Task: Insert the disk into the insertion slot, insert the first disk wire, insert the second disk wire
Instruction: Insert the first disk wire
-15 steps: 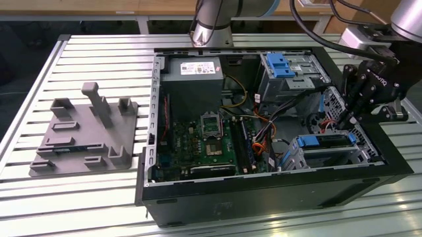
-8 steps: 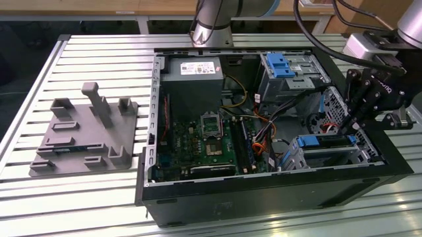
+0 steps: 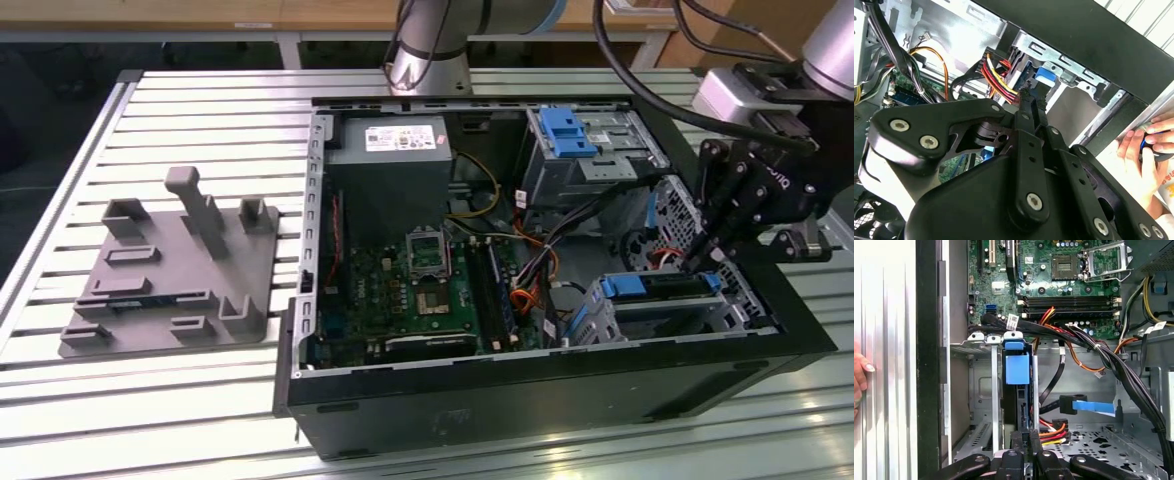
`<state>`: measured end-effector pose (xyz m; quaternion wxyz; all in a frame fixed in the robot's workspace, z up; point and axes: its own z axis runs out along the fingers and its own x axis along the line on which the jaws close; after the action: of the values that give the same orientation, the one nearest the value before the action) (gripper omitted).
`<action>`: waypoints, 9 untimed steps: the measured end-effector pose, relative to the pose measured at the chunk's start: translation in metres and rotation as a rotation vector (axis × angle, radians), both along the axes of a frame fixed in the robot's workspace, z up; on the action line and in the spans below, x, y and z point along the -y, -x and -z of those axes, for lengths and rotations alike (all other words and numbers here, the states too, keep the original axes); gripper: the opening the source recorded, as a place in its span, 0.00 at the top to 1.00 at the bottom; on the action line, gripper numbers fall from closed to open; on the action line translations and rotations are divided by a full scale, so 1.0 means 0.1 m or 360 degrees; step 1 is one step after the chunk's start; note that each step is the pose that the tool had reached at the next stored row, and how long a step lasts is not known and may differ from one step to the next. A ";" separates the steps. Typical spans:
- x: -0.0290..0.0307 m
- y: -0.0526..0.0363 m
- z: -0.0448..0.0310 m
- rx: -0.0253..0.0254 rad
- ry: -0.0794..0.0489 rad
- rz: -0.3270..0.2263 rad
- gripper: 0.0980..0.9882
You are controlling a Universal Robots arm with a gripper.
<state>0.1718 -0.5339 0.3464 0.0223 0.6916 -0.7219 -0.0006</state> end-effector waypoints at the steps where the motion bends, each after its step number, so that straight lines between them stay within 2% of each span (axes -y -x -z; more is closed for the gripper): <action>1: -0.010 0.001 0.001 0.00000 0.0000 0.0000 0.92; 9: -0.024 0.003 0.013 0.00000 0.0001 -0.0001 0.92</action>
<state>0.1714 -0.5315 0.3451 0.0225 0.6918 -0.7217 -0.0004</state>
